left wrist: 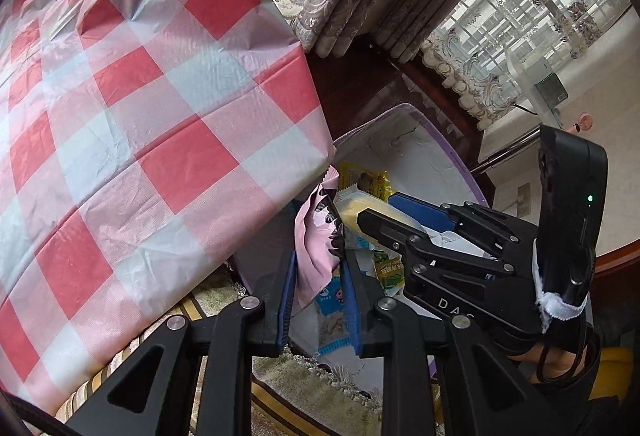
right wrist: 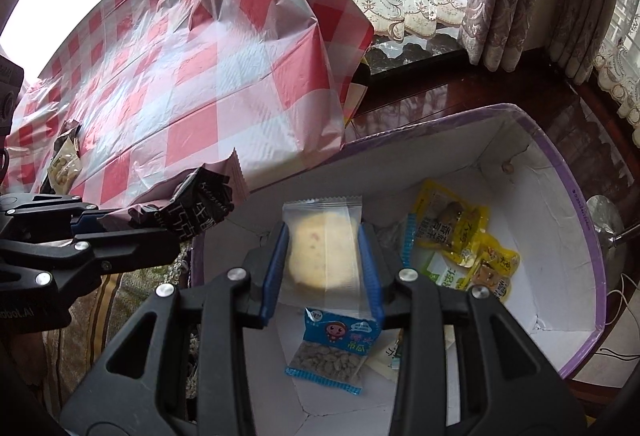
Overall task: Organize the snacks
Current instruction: 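Carry both packets over the white box and open both tools to drop them, then return both tools to the table toward the remaining dark bags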
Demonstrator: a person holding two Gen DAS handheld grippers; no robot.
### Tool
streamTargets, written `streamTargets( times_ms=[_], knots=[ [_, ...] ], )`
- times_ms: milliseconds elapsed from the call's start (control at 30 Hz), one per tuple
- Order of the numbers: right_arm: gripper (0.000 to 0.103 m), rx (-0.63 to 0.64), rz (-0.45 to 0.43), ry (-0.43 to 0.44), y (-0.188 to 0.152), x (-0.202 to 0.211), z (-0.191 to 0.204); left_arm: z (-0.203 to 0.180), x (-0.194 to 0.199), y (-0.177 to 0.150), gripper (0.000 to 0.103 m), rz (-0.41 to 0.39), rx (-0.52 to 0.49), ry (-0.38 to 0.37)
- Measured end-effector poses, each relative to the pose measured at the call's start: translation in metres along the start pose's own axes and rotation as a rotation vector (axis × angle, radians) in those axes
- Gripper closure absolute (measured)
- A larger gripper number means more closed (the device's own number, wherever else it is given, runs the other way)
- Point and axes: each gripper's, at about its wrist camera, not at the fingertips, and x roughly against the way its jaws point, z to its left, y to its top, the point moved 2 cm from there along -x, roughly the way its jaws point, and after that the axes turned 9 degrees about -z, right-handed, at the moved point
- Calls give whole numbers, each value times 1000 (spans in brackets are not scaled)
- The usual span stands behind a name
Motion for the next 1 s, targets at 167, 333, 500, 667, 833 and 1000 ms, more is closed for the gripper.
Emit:
streamTargets(
  times_ms=[167,333,500,667,833,1000],
  knots=[
    [62,3,-1,7,2,1,2,1,-1,-1,67,2,4,5],
    [60,7,-5,9,4,5,6,5,6,-1,66,-15,19,0],
    [54,14,-16,16,10,9,20,11,23,-1,66,-65,26,4],
    [51,40,-33,42,17,14,46,30,46,-2,66,-130,55,15],
    [36,42,-34,93,21,12,81,60,79,-10,66,-214,97,58],
    [33,32,5,164,22,3,122,103,121,-27,66,-317,167,131]
  ],
)
